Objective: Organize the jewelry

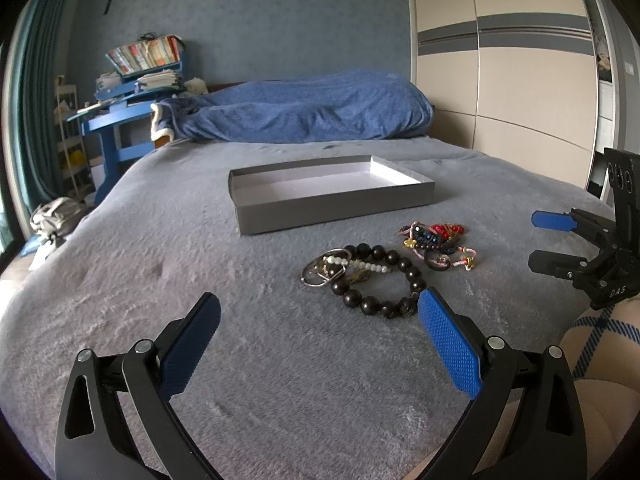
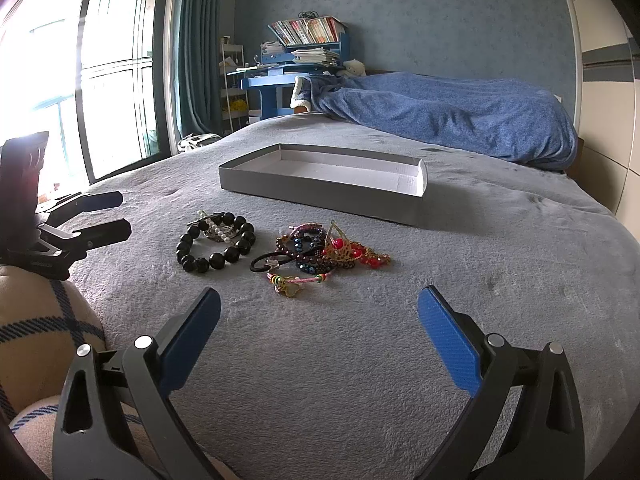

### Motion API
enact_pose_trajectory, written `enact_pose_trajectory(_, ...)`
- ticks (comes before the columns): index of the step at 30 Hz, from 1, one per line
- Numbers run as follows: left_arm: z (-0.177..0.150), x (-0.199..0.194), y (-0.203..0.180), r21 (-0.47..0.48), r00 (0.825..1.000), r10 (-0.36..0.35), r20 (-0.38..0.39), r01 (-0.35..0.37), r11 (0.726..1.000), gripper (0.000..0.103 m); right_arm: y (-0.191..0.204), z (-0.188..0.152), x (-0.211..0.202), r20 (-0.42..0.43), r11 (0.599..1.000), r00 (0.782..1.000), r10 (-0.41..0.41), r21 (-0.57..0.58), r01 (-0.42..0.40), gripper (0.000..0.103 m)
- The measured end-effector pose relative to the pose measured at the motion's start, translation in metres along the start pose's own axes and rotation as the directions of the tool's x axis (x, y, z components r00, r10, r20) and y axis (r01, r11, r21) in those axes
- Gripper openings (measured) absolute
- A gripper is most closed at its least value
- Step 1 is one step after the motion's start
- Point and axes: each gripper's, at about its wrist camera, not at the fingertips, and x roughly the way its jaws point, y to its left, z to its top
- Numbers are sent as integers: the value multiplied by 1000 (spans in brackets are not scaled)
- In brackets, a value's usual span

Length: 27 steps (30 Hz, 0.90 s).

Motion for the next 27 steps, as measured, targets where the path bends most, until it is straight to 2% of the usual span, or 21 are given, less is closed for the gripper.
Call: enact_pose_trajectory(27, -2, 1, 1, -1, 1000, 0, -2, 0, 1000, 98, 0, 0, 0, -2, 1000, 1000, 2, 0, -2, 98)
